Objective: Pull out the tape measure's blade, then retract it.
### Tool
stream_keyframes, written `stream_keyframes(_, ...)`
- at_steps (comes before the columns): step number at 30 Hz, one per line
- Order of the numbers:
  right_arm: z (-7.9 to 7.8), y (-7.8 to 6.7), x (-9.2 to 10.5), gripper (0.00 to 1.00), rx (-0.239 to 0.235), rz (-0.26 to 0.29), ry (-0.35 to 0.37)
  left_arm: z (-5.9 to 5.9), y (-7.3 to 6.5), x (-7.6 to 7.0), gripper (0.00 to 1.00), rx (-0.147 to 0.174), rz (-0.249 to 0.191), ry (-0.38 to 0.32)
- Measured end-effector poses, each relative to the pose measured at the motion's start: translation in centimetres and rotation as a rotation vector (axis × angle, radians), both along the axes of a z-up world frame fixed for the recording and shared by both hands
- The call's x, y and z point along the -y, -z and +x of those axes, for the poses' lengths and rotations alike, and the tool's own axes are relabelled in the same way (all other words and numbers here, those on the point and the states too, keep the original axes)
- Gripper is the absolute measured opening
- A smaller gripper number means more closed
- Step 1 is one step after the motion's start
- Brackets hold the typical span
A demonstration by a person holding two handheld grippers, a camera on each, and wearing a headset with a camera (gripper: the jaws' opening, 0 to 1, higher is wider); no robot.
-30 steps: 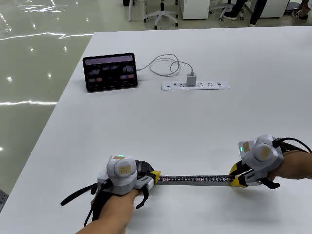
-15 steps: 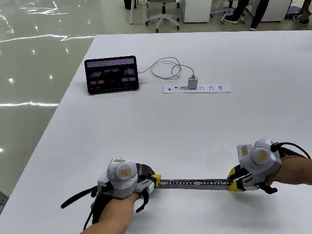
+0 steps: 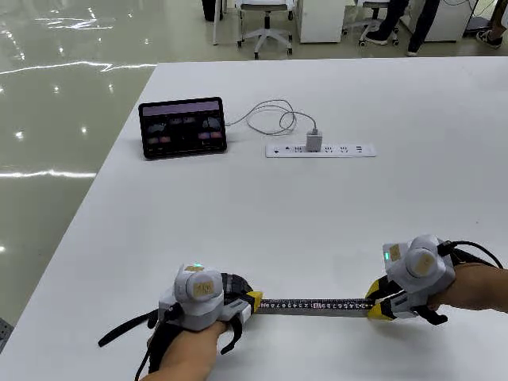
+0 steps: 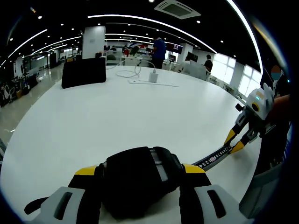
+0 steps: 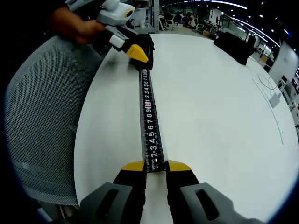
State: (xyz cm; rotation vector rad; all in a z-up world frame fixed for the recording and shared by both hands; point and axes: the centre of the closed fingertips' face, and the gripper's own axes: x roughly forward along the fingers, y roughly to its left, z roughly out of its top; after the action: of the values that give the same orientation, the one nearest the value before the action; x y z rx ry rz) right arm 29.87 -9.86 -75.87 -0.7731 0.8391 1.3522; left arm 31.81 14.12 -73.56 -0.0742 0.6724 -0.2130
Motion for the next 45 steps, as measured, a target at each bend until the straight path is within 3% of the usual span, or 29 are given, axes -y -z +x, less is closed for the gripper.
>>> stream_keyframes(45,0.0,0.1,-3.3,0.12,-0.009,0.036,0.002,0.0,0.0,0.0,0.65,0.002,-0.003,0.003)
